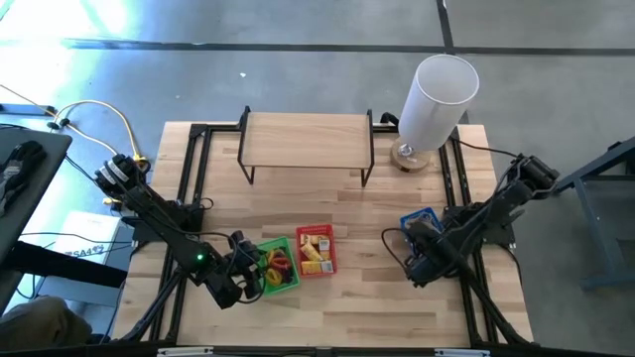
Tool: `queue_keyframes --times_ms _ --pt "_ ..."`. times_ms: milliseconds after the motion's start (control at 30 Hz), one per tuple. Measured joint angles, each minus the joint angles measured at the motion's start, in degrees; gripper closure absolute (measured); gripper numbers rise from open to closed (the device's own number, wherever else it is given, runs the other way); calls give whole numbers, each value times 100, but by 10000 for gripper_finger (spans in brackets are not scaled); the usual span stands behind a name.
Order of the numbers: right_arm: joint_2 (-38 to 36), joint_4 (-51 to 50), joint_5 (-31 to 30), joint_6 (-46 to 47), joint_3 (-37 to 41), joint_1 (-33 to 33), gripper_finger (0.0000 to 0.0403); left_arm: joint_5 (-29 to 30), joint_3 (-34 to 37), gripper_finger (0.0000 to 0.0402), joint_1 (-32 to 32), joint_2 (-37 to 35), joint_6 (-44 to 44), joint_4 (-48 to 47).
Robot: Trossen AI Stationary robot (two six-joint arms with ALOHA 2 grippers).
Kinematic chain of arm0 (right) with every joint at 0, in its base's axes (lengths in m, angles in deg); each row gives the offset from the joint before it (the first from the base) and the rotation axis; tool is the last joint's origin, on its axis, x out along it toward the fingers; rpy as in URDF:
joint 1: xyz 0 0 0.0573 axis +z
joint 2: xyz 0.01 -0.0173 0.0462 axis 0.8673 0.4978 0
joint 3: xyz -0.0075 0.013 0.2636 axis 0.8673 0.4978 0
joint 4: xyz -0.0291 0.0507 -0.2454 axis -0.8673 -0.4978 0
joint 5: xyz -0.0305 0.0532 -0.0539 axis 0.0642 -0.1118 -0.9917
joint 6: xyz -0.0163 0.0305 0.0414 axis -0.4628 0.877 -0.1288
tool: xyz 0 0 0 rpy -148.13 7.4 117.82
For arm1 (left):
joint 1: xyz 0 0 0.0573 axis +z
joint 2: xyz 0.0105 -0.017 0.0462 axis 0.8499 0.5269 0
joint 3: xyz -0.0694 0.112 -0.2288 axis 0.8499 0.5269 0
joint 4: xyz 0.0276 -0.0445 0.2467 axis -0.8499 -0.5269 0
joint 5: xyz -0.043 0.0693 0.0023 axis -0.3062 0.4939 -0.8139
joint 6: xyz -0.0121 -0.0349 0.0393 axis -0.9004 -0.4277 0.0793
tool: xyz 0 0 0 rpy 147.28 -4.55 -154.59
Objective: Pick & Place Office Desk Supplies
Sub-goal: Put the white rubber band into the blue bin, then put the blue bin on the shelf
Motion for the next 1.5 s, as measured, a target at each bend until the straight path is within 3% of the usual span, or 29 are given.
queue_keyframes --times_ms 300,767,1000,1200,1500 --pt "2 118 257 1043 349 -547 401 -23 0 201 0 -1 0 -1" --pt "4 591 438 544 758 -795 396 -28 0 201 0 -1 2 -1" --pt "4 486 523 90 744 -799 324 -28 0 201 0 -1 2 -3" --pt "7 -246 428 207 400 -800 254 -28 0 201 0 -1 2 -3" --pt "4 -1321 334 63 -604 -615 249 -28 -1 201 0 -1 4 -5"
